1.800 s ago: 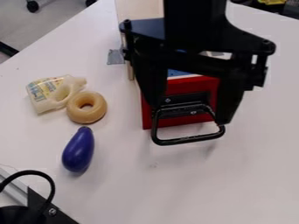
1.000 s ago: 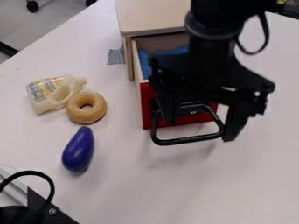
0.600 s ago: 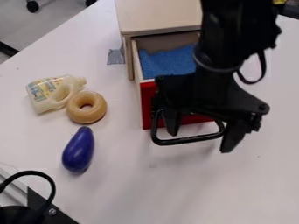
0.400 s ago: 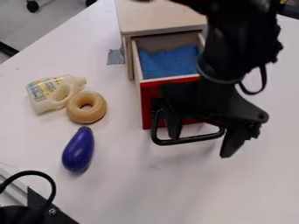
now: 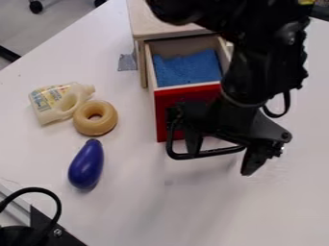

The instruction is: Close the drawer

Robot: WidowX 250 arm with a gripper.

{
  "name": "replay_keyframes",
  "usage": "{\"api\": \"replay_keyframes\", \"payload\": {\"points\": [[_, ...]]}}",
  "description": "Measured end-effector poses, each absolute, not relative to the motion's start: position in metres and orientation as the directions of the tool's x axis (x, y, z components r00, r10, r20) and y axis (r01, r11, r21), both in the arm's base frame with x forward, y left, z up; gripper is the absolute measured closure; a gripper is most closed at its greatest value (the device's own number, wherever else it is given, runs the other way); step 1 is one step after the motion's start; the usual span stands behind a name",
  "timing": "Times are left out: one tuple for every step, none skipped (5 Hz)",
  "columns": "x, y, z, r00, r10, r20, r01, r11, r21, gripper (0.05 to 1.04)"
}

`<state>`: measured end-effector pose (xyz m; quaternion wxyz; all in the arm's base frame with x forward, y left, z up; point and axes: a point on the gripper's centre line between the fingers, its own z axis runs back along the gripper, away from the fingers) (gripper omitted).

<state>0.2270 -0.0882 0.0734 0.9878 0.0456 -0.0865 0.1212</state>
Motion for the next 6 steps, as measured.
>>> {"api": "replay_keyframes", "payload": {"points": [[0.234, -0.079, 0.067, 0.946, 0.259, 0.194, -0.280, 0.956, 0.087, 0.085], [0.241, -0.071, 0.060, 0.933, 0.294, 0.209, -0.318, 0.944, 0.092, 0.085], [0.249, -0.063, 0.057, 0.921, 0.321, 0.223, -0.349, 0.932, 0.100, 0.085], [0.258, -0.057, 0.054, 0.907, 0.348, 0.238, -0.380, 0.920, 0.102, 0.085], [0.263, -0.049, 0.051, 0.889, 0.385, 0.246, -0.420, 0.901, 0.107, 0.085], [0.269, -0.046, 0.052, 0.867, 0.416, 0.275, -0.455, 0.885, 0.096, 0.085]]}}
